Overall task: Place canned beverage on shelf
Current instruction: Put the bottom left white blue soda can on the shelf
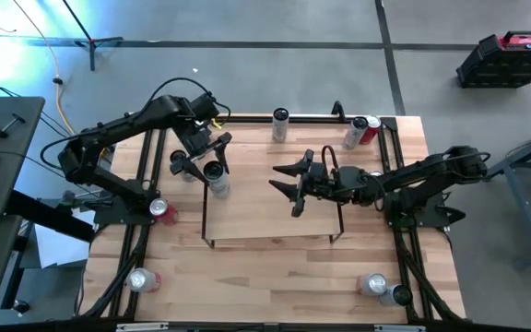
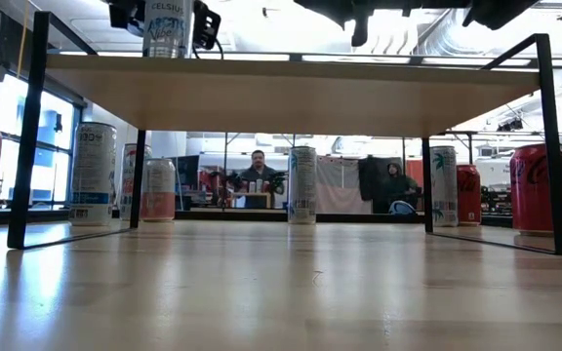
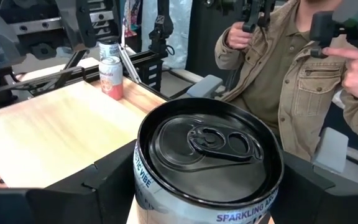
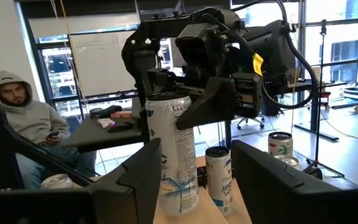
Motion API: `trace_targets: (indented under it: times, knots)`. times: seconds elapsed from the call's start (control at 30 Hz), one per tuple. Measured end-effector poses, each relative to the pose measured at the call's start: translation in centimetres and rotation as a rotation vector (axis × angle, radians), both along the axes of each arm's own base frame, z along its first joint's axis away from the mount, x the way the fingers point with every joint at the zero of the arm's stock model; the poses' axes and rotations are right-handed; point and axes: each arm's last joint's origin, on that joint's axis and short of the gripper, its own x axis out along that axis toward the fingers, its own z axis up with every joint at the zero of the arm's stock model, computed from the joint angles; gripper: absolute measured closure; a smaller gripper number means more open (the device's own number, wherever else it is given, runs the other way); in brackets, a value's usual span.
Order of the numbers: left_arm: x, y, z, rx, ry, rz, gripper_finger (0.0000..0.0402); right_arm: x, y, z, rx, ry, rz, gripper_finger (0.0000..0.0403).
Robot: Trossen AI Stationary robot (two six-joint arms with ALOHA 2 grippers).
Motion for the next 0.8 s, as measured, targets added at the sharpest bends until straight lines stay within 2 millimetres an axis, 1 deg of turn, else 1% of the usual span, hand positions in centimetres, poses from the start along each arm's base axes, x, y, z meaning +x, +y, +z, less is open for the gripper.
trace_targets:
  times: [0.2,0.5,0.8]
  knots:
    - [0.65,0.36,-0.86,-0.022,0.037,0.0,0.0125,0.0,0.0,-0.03,0.0,0.002,0.0,0.0224]
    - [0.74,0.44,-1.03,-0.023,0.066,0.01,0.0124,0.01,0.01,-0.11,-0.001,0.01,0.0,0.0224]
    - [0.74,0.43,-0.99,-0.049,0.095,0.023,0.01,0.01,0.01,-0.15,-0.001,0.014,0.0,0.0224]
